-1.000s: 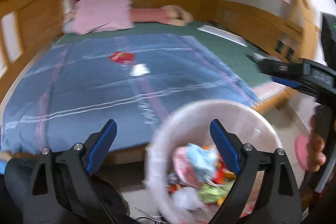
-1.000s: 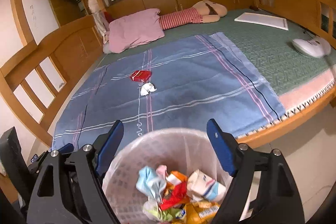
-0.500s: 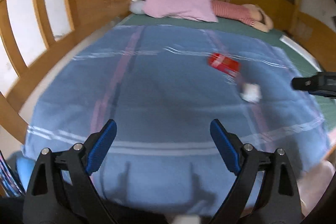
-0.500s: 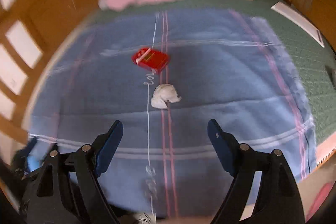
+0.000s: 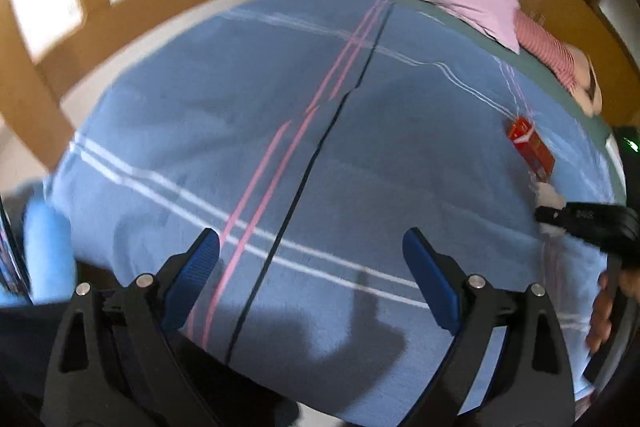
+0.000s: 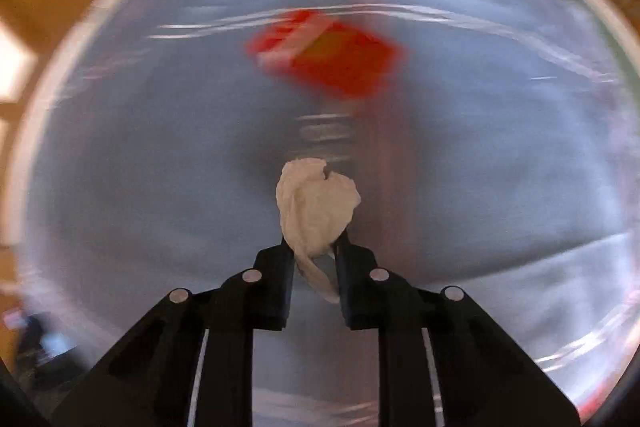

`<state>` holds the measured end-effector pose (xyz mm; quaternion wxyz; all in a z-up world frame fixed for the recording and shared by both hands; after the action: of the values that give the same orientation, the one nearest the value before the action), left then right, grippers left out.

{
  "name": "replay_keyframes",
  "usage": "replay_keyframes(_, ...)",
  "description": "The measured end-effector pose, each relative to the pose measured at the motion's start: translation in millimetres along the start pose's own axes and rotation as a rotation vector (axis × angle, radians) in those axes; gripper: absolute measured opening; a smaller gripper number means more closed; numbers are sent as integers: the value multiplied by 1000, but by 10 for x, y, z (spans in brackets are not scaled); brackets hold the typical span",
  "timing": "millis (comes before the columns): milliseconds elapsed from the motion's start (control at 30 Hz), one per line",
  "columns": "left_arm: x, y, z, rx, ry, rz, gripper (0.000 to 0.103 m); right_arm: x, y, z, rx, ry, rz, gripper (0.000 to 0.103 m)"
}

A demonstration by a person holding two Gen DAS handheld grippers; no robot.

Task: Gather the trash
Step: 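Move both grippers back to the bed and grasp the white tissue with the right, then grasp the red cigarette box with the right gripper while the left approaches the tissue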

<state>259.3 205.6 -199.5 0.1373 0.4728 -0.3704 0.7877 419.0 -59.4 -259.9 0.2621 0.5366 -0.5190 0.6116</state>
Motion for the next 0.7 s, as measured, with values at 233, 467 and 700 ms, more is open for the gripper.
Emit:
replay_keyframes(233, 29, 6, -83, 83, 42, -22, 93, 377, -271, -657, 348, -99, 94, 85)
replay_keyframes(467, -41, 36, 27, 83, 105, -67, 95, -145, -987, 7, 461, 486, 4, 85)
replay_keyframes(700, -142, 73, 182, 95, 190, -131, 96, -490, -1200, 390, 295, 292, -14, 72)
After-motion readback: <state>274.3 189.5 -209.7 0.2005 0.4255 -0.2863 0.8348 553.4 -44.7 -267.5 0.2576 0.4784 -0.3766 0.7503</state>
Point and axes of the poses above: each gripper's, at about its wrist camera, not at the fingertips, and x roughly against the way its jaws point, z to its right, y to its underside, the point moved 4 cm from there along -x, roughly the way its jaws point, and after that the axes turned 15 degrees about x, right-handed, at the moved point
